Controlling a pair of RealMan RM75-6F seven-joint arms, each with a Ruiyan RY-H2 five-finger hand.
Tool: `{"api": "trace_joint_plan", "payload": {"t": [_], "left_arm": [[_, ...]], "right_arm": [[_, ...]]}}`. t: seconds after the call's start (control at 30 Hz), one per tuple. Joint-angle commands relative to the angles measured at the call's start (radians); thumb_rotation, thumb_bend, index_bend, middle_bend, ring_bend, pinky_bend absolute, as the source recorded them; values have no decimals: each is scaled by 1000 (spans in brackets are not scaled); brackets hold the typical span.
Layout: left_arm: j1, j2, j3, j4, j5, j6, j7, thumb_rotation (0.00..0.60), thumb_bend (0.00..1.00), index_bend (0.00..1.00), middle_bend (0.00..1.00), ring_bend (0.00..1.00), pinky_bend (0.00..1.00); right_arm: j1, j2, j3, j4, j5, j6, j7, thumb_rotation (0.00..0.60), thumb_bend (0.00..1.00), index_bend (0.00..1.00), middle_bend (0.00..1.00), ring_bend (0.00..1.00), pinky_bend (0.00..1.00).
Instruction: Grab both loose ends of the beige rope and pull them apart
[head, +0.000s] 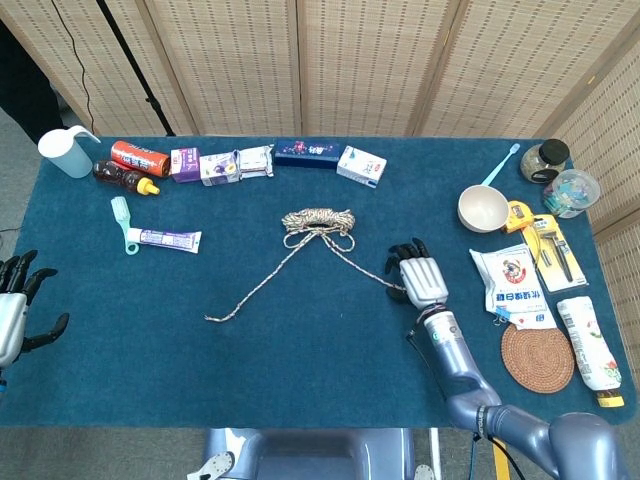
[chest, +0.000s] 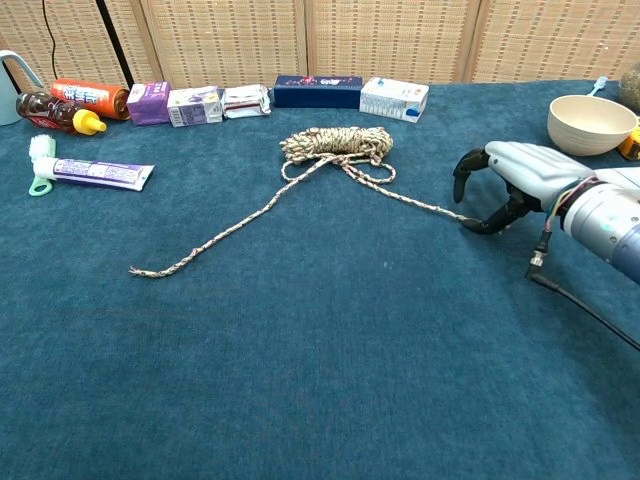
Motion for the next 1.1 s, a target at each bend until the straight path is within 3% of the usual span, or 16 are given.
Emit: {"api": "trace_joint_plan", "payload": {"t": [0.03, 1.1], "left_arm": [[-1, 0, 1, 1, 2, -1, -2, 476, 300, 232, 62, 26, 0], [11, 24, 13, -9, 31, 7, -32, 475, 300, 232, 62, 26, 0]], "right_arm": [[-1, -3, -1, 1, 1, 0, -2, 600, 340, 462, 232, 173, 40], [5, -28, 4, 51, 5, -17, 14, 600, 421, 505, 253, 199, 46]]}}
